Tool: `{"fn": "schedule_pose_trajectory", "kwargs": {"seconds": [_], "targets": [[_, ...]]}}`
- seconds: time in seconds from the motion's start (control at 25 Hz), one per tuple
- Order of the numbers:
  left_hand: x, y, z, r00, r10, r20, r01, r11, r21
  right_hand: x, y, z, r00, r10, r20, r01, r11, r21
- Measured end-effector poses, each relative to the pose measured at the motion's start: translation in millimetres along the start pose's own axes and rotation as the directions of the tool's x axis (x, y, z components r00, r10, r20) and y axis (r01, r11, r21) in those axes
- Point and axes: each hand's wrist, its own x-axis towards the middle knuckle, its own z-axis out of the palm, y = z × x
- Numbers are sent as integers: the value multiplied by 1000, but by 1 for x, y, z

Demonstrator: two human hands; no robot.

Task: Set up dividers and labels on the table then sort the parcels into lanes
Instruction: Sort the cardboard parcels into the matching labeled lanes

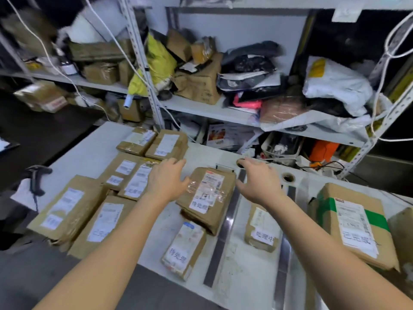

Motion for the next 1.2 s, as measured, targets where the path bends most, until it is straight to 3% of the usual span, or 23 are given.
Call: {"fn": "schedule_pose_trajectory", "kwargs": {"seconds": [0.36,0.64,0.92,1.08,1.2], "targets": [[-24,-203,-17,999,-50,18,49,998,40,26,-195,33,1000,-20,10,20,999,-37],[-40,-328,-24,994,-96,47,94,995,39,43,-321,63,996,-88,14,88,996,26],[-38,-390,-13,989,-124,82,117,989,86,72,-373,110,986,-139,90,134,990,52],[-44,-424,6,964,-219,147,201,971,133,84,-390,149,973,-156,168,129,978,162],[-45,-440,26,930,-282,233,280,959,44,88,-404,174,963,-130,235,66,962,264]]}}
